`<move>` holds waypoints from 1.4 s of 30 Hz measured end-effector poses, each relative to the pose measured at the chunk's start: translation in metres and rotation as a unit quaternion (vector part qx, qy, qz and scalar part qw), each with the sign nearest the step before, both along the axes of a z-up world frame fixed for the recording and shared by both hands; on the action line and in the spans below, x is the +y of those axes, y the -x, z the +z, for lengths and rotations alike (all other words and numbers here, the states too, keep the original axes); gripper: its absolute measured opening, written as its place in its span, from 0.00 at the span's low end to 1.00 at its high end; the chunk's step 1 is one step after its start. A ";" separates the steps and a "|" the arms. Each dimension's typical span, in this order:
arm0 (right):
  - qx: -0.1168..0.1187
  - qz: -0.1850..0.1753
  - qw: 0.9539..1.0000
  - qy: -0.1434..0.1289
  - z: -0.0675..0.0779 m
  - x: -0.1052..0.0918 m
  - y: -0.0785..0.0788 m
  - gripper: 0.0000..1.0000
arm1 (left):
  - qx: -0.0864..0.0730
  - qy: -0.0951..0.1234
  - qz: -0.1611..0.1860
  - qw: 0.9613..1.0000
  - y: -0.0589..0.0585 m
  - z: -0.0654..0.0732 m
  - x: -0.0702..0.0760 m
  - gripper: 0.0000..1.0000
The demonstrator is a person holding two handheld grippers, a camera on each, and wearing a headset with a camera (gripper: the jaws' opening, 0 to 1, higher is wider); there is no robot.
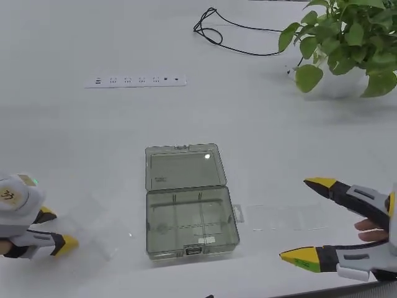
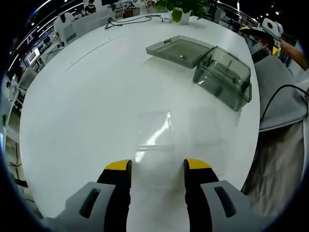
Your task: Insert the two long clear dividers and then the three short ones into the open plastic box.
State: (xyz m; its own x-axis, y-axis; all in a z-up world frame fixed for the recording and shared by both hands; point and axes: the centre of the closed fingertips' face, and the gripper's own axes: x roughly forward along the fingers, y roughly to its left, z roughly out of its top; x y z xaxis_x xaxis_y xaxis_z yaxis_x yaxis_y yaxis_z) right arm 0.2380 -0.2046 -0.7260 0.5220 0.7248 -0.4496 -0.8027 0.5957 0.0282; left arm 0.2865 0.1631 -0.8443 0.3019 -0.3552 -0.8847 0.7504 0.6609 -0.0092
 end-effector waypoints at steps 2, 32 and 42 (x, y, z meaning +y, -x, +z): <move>0.000 0.001 1.000 0.001 0.000 0.000 0.000 0.89 | -0.002 -0.006 -0.002 1.000 0.000 0.000 0.000 0.42; 0.000 0.005 1.000 0.000 0.000 0.009 0.004 0.88 | 0.024 -0.031 0.022 0.999 0.000 0.000 0.000 0.32; 0.001 0.007 1.000 0.002 -0.001 0.010 0.005 0.88 | 0.024 -0.026 0.015 0.999 0.000 0.001 -0.002 0.31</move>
